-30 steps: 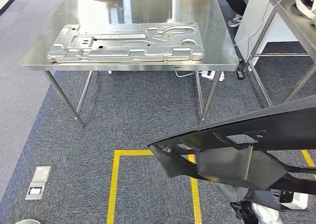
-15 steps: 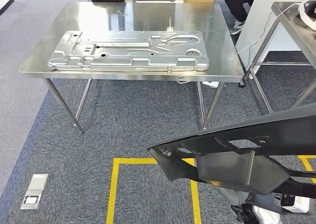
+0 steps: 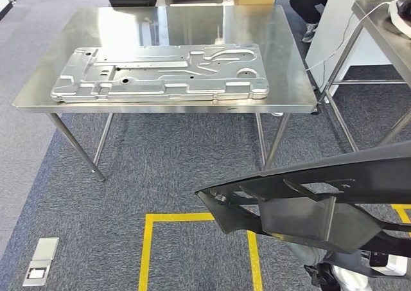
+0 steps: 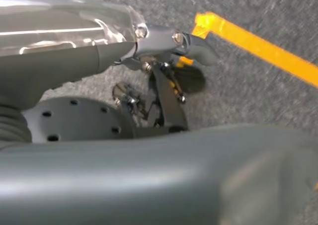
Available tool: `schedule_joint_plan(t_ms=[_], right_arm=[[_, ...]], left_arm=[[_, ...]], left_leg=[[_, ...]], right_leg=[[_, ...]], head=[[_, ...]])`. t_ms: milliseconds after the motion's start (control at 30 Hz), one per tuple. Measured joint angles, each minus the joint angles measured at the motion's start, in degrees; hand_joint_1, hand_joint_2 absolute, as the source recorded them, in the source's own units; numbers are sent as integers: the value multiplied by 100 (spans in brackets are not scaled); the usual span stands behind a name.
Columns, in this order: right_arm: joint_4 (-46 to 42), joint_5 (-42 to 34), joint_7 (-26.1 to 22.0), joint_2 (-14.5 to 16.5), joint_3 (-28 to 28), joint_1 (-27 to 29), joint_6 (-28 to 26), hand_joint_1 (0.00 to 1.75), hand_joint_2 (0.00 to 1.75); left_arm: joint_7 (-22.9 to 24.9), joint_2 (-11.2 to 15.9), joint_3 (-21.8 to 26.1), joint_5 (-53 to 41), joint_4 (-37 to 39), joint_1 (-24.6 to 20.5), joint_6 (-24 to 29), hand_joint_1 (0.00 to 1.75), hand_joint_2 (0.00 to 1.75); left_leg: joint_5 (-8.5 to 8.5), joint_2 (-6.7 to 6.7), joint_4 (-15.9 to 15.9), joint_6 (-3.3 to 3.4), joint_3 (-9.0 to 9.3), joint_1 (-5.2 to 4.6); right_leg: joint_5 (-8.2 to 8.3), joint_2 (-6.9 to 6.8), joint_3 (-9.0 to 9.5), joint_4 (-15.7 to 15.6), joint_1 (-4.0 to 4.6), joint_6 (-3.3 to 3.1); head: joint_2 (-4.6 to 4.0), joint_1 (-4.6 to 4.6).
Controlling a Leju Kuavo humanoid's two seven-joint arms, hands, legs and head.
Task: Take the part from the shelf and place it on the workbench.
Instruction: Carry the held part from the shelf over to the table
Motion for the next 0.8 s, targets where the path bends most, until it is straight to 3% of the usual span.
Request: schedule_joint_plan(t_ms=[67, 167, 200, 267, 300, 333, 367, 433, 467, 500, 567, 667, 733, 800], right_arm=[[3, -21, -4, -15, -15, 1, 18, 175, 175], [3, -56, -13, -60, -52, -5, 44, 175, 175], [3, -63, -18, -79, -73, -7, 59, 175, 175], [5, -82, -39, -113, -117, 10, 93, 175, 175], [6, -95, -56, -127, -136, 33, 111, 175, 175], [8, -114, -77, -141, -153, 55, 140, 175, 175], [9, -135, -96, -154, -170, 72, 171, 175, 175], [10, -167, -119, -180, -206, 84, 224, 175, 175], [15, -174, -123, -190, -224, 86, 241, 175, 175], [21, -177, -127, -198, -239, 80, 262, 175, 175], [36, -179, -137, -209, -270, 81, 317, 175, 175], [41, -180, -152, -210, -311, 66, 402, 175, 175], [43, -180, -167, -210, -331, 39, 433, 175, 175], [57, -178, -174, -208, -337, 9, 469, 175, 175]], left_arm=[[-3, 1, 0, 0, 1, 4, -4, 0, 175], [-1, 2, 1, -2, -1, 12, -3, 0, 175], [1, 2, 2, -3, -1, 8, -2, 0, 175], [6, -5, 2, -5, 0, 3, 4, 0, 175], [8, -10, 2, -5, 0, 3, 11, 0, 175], [10, -13, 2, -2, 1, 8, 21, 0, 175], [11, -14, 3, 2, 0, 13, 30, 0, 175], [13, -20, 4, 9, 0, 19, 43, 0, 175], [14, -26, 5, 9, 0, 14, 47, 0, 175], [17, -33, 6, 9, 0, 6, 53, 0, 175], [34, -51, 10, 12, 1, -7, 80, 0, 175], [60, -76, 21, 43, 1, -13, 120, 0, 175], [63, -78, 25, 67, 1, -25, 143, 0, 175], [71, -80, 27, 79, 1, -22, 182, 0, 175]], left_leg=[[-34, -3, -114, 54, 22, -33], [-73, -9, -231, 124, 213, 6], [-95, -9, -257, 146, 275, 17], [-156, -8, -270, 179, 349, 15], [-194, -8, -270, 182, 386, 14], [-235, -9, -270, 180, 433, 13], [-281, -10, -269, 171, 495, 14], [-386, -10, -270, 139, 647, 17], [-432, -9, -275, 118, 716, 18], [-466, -7, -279, 93, 748, 19], [-496, -3, -275, 36, 782, 14], [-576, -3, -115, -41, 765, 12], [-805, -4, 385, -116, 490, 42], [-1049, -3, 1080, -178, 28, 81]], right_leg=[[2, 3, 35, -11, -7, 83], [-57, 2, 58, 161, -3, 170], [-170, 3, -54, 386, -3, 183], [-470, 3, -476, 1057, -1, 206], [-559, 3, -702, 1352, 0, 216], [-526, 3, -848, 1476, 1, 218], [-364, 2, -896, 1398, 1, 217], [174, 3, -748, 787, 5, 197], [348, 2, -668, 510, 20, 185], [414, -5, -604, 290, 38, 160], [377, -19, -584, 148, 68, 84], [363, -20, -481, 63, 24, -18], [325, -25, -410, 38, 2, -54], [266, -27, -359, 37, -1, -70]], head=[[0, -2], [0, 3], [0, 5], [0, 8], [0, 8], [-1, 8], [-1, 8], [0, 8], [0, 5], [0, 12], [1, 21], [1, 19], [1, 11], [0, 7]])
